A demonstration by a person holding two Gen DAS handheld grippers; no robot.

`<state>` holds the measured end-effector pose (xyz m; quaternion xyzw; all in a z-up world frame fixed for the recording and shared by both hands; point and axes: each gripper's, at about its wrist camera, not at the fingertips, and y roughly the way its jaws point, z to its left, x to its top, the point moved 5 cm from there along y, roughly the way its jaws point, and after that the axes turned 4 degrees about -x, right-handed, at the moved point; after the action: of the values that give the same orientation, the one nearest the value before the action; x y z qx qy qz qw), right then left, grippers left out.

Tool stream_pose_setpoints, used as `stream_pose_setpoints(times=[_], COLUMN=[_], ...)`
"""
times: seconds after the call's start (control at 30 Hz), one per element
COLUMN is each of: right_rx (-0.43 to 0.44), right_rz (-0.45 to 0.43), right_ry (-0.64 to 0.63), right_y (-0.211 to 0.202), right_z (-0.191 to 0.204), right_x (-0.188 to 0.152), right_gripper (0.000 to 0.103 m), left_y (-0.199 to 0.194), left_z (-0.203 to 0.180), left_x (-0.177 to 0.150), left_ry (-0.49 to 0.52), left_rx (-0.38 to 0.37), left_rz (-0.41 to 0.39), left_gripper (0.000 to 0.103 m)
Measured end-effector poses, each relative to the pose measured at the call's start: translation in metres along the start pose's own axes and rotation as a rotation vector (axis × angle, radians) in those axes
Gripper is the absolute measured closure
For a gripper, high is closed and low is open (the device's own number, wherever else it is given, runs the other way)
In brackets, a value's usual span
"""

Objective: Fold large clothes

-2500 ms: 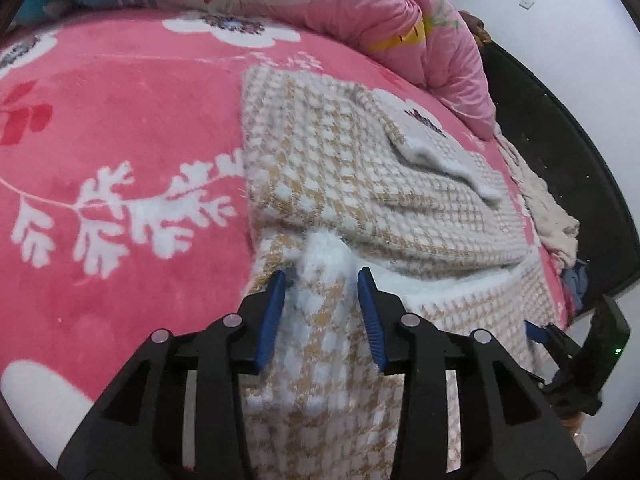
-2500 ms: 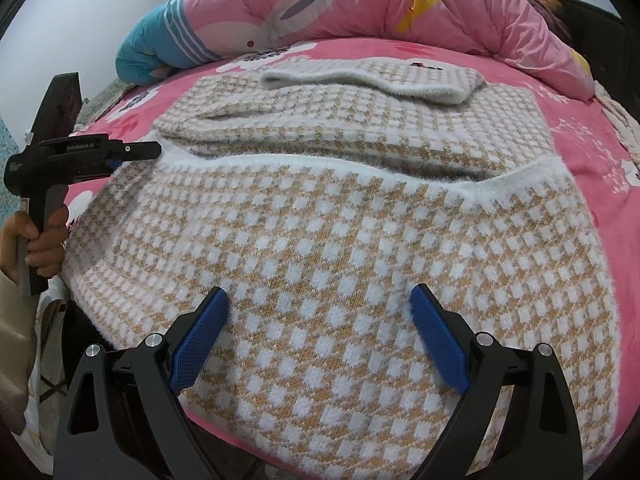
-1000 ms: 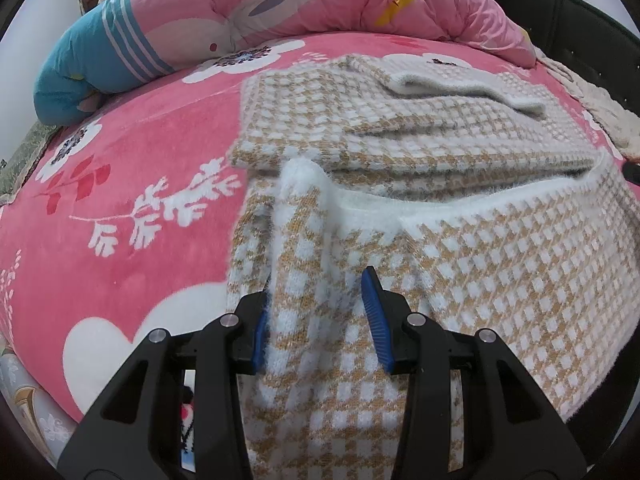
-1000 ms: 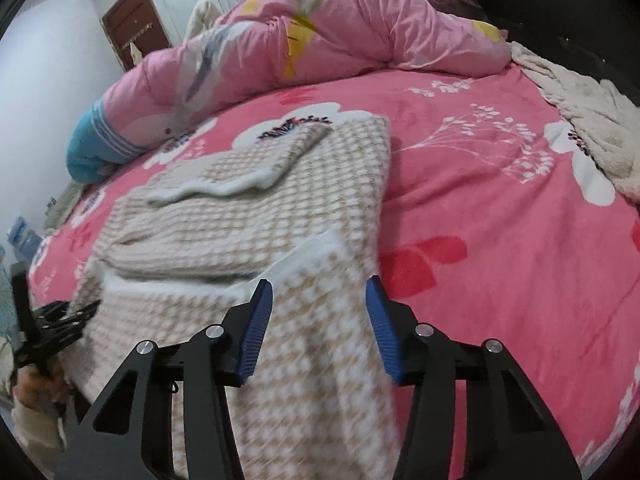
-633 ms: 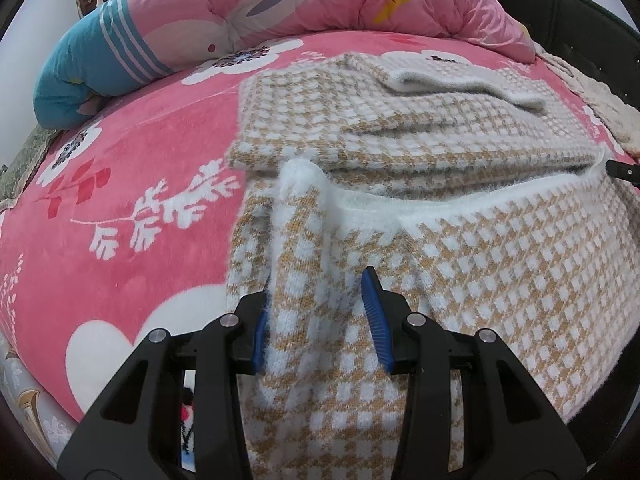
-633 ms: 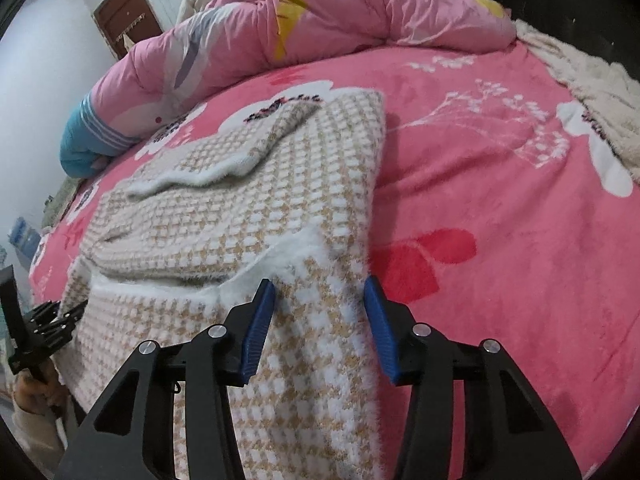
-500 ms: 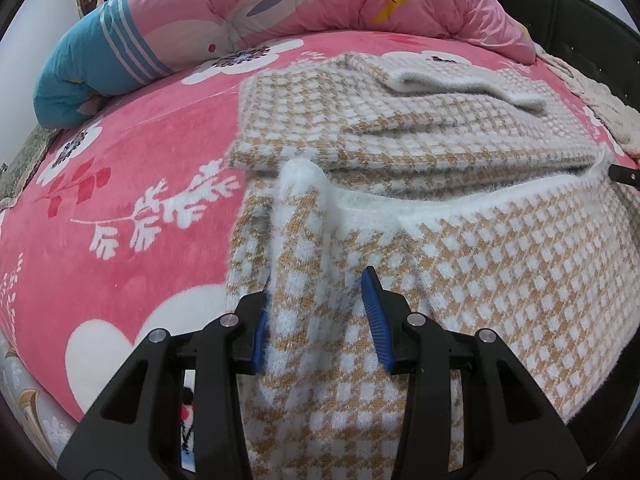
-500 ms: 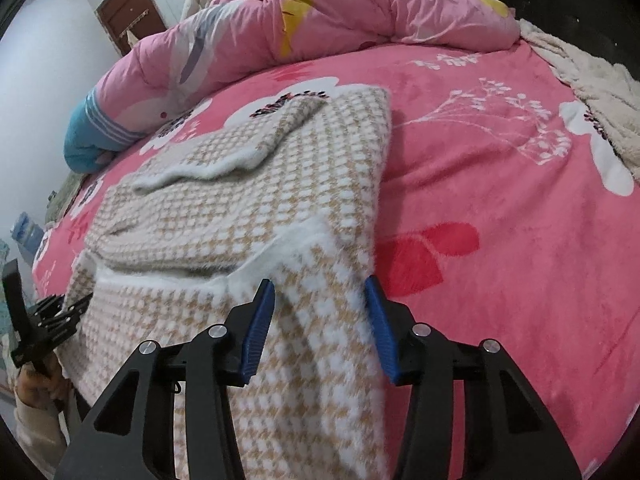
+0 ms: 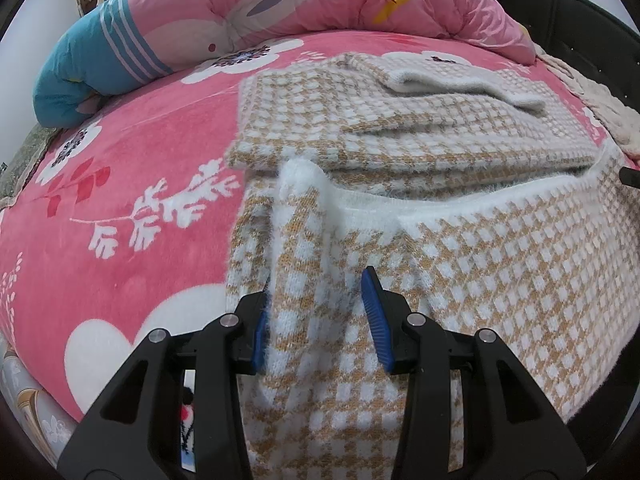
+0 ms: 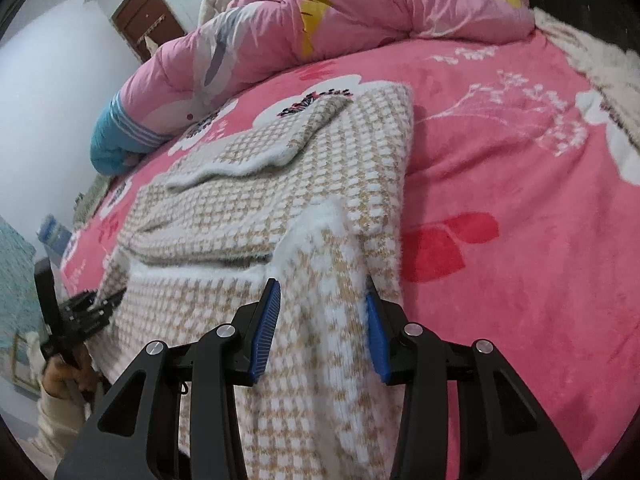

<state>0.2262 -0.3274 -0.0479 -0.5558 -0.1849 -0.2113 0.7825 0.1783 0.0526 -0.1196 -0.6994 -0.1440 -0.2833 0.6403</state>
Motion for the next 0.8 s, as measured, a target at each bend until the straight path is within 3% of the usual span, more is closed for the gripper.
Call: stream_pose_setpoints(times=[0.4, 0.67, 0.8], right_rx=[-0.017, -0.009, -0.056], right_rz=[0.078, 0.071, 0.056], right_ry=[-0.011, -0.028, -0.094], right_y=[0.000, 0.006, -0.004], right_z=[-0.004, 0.010, 0.020], right_x=[-0.025, -0.020, -0.028], right_gripper=[0.068, 0.072, 0.074], left_y=[0.000, 0.001, 0.001], left_z=[0.002, 0.002, 0.003], left_x=[-0.001, -0.001, -0.001], left_ry=[0.001, 0.000, 0.000], left_rx=[-0.009, -0.010, -0.008], left_rz=[0.002, 0.001, 0.001], left_gripper=[0.063, 0.063, 0.063])
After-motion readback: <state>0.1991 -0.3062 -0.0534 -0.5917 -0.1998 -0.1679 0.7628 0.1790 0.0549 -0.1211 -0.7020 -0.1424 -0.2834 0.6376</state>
